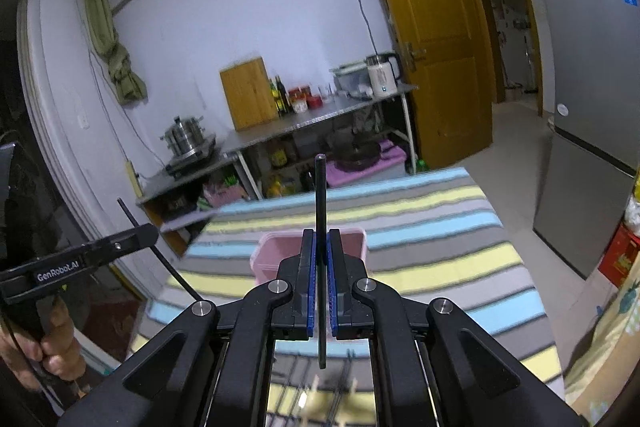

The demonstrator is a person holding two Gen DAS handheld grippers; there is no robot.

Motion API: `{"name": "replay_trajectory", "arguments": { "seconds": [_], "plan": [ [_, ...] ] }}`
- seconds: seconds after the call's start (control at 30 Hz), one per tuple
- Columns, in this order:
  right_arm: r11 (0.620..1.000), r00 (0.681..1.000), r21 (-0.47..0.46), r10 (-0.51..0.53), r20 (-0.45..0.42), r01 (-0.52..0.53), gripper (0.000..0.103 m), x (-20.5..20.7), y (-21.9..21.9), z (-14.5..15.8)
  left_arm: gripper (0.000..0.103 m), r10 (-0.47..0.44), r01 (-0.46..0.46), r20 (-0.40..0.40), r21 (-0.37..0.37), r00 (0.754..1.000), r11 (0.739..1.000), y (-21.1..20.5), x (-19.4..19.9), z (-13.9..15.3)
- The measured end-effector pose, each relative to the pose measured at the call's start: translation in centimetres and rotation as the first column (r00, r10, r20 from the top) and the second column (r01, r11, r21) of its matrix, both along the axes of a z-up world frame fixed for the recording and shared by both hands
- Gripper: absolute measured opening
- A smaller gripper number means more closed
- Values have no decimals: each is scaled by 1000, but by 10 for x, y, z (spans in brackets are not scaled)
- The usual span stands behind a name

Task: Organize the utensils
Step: 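Carry both held black chopsticks up over the pink basket with both grippers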

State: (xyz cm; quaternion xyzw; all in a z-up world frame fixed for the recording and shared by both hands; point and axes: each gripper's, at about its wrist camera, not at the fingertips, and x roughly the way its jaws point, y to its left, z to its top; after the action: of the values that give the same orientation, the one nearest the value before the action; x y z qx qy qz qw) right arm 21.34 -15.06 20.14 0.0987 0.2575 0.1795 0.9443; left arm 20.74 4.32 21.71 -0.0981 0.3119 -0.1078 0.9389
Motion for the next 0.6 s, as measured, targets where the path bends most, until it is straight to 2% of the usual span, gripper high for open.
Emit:
{"name": "replay_trajectory", "arguments": {
  "seconds": [0.17,0.37,0.6],
  "plan": [
    [999,999,33,-2,43,1,5,15,12,15,5,27,-26,36,-30,999,999,10,16,17],
    [999,999,39,-2,53,0,5,37,28,9,5,58,-55,64,-53,996,997,21,36,21],
    [999,1000,36,3,1,-3,5,61,44,-25,5,73,-70,35,-65,997,995,29,58,-10]
  ]
}}
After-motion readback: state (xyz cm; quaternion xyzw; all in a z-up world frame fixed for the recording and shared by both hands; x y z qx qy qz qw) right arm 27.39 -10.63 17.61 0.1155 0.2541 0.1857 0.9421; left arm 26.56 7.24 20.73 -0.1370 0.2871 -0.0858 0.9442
